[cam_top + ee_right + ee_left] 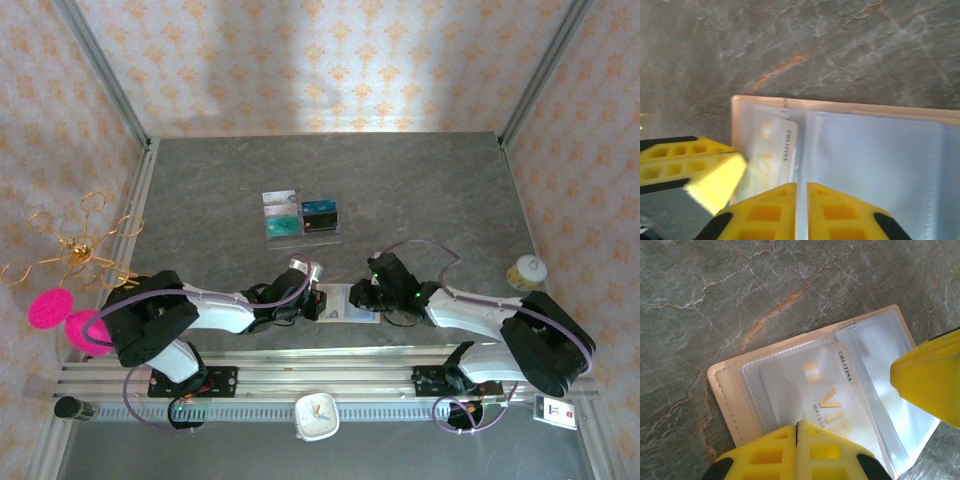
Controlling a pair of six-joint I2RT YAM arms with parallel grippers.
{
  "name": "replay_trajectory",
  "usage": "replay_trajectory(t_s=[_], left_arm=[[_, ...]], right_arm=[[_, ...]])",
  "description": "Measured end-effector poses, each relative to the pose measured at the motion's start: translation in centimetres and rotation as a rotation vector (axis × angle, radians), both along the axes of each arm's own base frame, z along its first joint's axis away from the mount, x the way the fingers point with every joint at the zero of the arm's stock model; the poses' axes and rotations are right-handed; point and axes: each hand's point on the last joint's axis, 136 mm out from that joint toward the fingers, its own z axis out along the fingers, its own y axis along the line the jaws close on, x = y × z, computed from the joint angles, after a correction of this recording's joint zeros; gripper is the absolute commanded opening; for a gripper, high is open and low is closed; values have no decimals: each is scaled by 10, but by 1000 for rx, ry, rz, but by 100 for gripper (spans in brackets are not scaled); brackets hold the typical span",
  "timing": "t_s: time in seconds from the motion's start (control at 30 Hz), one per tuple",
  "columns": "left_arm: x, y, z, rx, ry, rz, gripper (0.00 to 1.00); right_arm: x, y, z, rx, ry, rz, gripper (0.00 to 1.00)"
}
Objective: Take the credit cards out of the card holder
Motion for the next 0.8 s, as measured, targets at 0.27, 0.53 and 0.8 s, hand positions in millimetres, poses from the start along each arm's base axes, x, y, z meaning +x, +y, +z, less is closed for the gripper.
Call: replay_trajectory(t_s=[0.27,0.53,0.8], left_arm=[[-1,0,0,-6,2,-4,0],[-1,0,0,-14,-1,-6,0],[-2,0,0,-17,-2,-8,0]], right_arm=[[2,12,2,46,26,3,15],[4,16,-3,70,61,-20,15],[3,12,-12,48,83,-47,18]])
